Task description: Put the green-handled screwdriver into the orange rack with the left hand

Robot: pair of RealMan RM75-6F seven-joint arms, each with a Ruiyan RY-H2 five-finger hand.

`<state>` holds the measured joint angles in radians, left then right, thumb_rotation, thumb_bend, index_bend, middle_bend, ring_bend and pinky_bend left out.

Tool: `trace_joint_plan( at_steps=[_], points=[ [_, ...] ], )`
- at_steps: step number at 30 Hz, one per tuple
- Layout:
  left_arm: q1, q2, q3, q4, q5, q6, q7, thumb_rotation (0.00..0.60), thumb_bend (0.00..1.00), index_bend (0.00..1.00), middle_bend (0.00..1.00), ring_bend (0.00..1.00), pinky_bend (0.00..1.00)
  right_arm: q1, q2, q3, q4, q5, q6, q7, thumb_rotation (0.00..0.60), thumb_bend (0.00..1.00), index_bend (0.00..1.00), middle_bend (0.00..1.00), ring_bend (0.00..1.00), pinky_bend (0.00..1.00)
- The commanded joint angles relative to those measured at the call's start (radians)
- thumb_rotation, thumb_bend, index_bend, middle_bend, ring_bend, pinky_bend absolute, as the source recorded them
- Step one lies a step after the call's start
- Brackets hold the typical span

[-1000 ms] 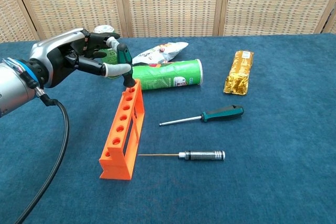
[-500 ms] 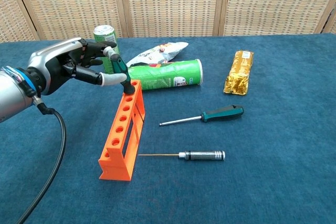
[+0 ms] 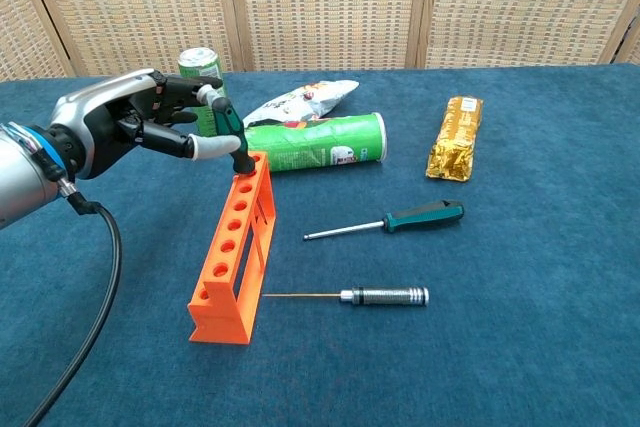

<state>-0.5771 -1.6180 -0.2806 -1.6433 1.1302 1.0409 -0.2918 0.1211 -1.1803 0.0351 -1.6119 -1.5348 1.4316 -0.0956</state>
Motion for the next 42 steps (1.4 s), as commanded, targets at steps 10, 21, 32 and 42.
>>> trace_joint_plan(
  at_steps=[10, 21, 32, 42],
  points=[
    [0.002, 0.03, -0.011, -0.039, -0.004, -0.003, 0.003, 0.6, 0.36, 0.47, 0.03, 0.0, 0.0, 0.0, 0.0, -0.001, -0.001, -0.002, 0.001, -0.001, 0.6, 0.24, 0.0, 0.0, 0.0, 0.0],
    [0.012, 0.067, -0.024, -0.102, 0.025, 0.014, -0.021, 0.6, 0.36, 0.46, 0.03, 0.0, 0.0, 0.0, 0.0, -0.001, -0.001, -0.003, 0.001, 0.0, 0.6, 0.24, 0.0, 0.0, 0.0, 0.0],
    [0.065, 0.213, -0.037, -0.285, 0.163, 0.128, 0.021, 0.6, 0.36, 0.38, 0.02, 0.0, 0.0, -0.002, 0.003, 0.0, -0.002, -0.004, 0.006, 0.002, 0.6, 0.24, 0.0, 0.0, 0.0, 0.0],
    [0.219, 0.342, 0.129, -0.241, 0.304, 0.317, 0.311, 0.6, 0.36, 0.31, 0.0, 0.0, 0.0, -0.003, 0.003, 0.0, -0.005, -0.006, 0.011, -0.007, 0.6, 0.24, 0.0, 0.0, 0.0, 0.0]
  ],
)
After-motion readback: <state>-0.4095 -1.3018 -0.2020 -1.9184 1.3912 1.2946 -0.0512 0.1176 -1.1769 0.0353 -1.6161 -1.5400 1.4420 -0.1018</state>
